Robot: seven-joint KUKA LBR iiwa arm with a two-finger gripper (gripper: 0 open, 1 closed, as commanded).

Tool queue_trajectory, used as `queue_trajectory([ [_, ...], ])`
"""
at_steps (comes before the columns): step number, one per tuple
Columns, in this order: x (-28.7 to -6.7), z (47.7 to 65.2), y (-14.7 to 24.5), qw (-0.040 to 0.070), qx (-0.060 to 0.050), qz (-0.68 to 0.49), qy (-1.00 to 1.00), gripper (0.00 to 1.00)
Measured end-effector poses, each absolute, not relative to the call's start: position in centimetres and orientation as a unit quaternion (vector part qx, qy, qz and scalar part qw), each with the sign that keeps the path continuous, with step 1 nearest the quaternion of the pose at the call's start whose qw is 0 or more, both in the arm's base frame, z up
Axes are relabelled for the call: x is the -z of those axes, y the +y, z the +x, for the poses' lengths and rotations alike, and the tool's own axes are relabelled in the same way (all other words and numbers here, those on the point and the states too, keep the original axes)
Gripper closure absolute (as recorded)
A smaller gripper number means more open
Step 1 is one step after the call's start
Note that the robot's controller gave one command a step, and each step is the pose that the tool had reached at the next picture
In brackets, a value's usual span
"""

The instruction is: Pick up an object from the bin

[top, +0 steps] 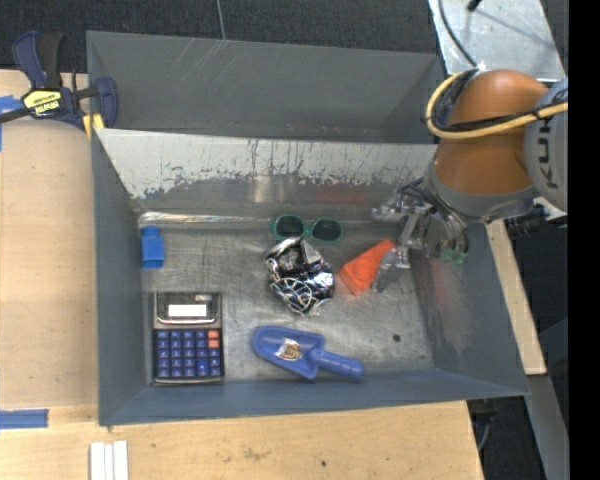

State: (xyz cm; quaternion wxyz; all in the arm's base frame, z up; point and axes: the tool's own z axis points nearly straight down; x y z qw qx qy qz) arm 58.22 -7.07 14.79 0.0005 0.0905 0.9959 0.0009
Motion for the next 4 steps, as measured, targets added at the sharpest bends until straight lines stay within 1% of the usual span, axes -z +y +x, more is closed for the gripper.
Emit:
queue_trajectory([
  [1, -10.9, 57.8, -8.8, 0.003, 0.001, 0.074, 0.997, 0.00],
  [2, -8.6, 59.6, -7.7, 0.002, 0.000, 0.027, 1.000, 0.00],
  [3, -7.9, 58.9, -9.4, 0.003, 0.000, 0.187, 0.982, 1.00],
  [4, -7.9, 58.9, -9.4, 0.003, 0.000, 0.187, 0.982, 1.00],
])
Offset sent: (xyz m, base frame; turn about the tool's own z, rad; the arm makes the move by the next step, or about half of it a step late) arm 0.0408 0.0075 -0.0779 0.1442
